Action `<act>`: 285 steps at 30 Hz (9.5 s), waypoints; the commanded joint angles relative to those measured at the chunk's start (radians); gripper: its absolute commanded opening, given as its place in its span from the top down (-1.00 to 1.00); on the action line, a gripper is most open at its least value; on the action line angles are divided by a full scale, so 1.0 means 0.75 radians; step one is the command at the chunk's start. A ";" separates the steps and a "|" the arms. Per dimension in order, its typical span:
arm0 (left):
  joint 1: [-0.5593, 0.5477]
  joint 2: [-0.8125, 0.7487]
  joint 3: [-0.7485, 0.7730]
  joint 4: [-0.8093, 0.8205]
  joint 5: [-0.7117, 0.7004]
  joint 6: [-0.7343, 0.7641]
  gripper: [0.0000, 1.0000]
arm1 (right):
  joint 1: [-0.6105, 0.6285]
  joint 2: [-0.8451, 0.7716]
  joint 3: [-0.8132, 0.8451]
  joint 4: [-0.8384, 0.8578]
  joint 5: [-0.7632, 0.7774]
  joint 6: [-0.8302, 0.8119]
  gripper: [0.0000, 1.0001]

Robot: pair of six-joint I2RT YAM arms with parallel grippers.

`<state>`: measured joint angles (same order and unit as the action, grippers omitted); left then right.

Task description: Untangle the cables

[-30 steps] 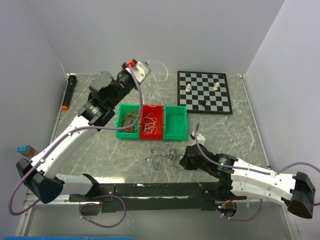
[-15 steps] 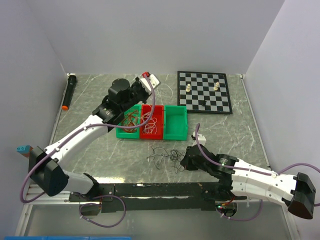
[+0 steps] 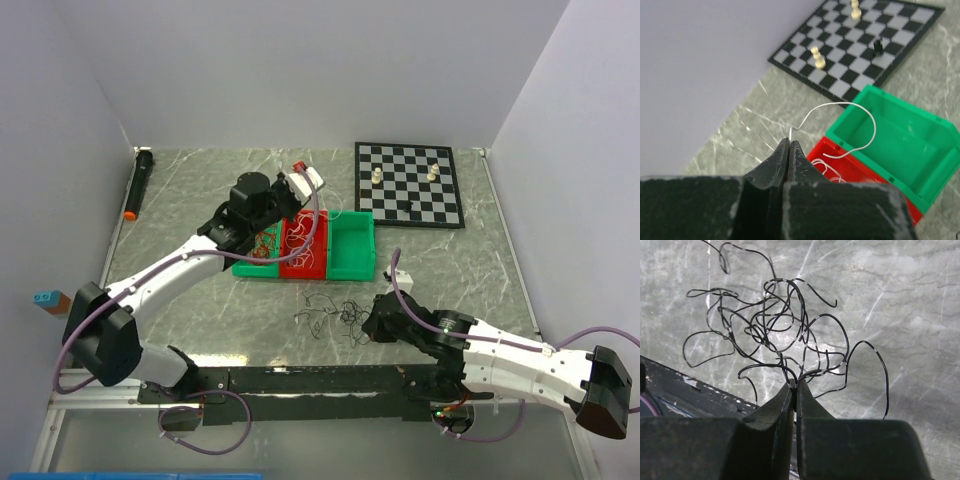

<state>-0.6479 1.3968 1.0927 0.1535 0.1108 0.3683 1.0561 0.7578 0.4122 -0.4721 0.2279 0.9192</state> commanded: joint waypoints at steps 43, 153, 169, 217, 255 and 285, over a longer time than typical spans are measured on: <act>-0.142 0.353 -0.003 -0.033 -0.234 -0.141 0.99 | -0.040 -0.037 -0.069 0.057 -0.028 0.024 1.00; -0.376 -0.449 0.050 -0.916 0.069 0.345 0.99 | -0.140 -0.084 0.221 -0.334 0.183 -0.045 1.00; -0.376 -0.513 0.416 -0.367 -0.509 0.378 0.99 | -0.140 0.045 0.156 -0.221 0.068 0.010 1.00; -0.378 -0.290 0.259 0.083 -0.336 0.370 0.99 | -0.142 -0.176 0.254 -0.297 0.254 -0.015 0.41; -0.288 0.023 0.318 0.450 -0.391 0.409 0.98 | -0.212 -0.348 0.201 -0.342 0.283 0.000 0.32; -0.128 0.109 0.157 0.519 -0.446 0.468 0.98 | -0.248 -0.360 0.197 -0.340 0.252 -0.027 0.35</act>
<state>-0.7738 1.5547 1.1519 0.4808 -0.2127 0.7647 0.8772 0.4820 0.5636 -0.7486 0.4244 0.9150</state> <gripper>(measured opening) 0.015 0.331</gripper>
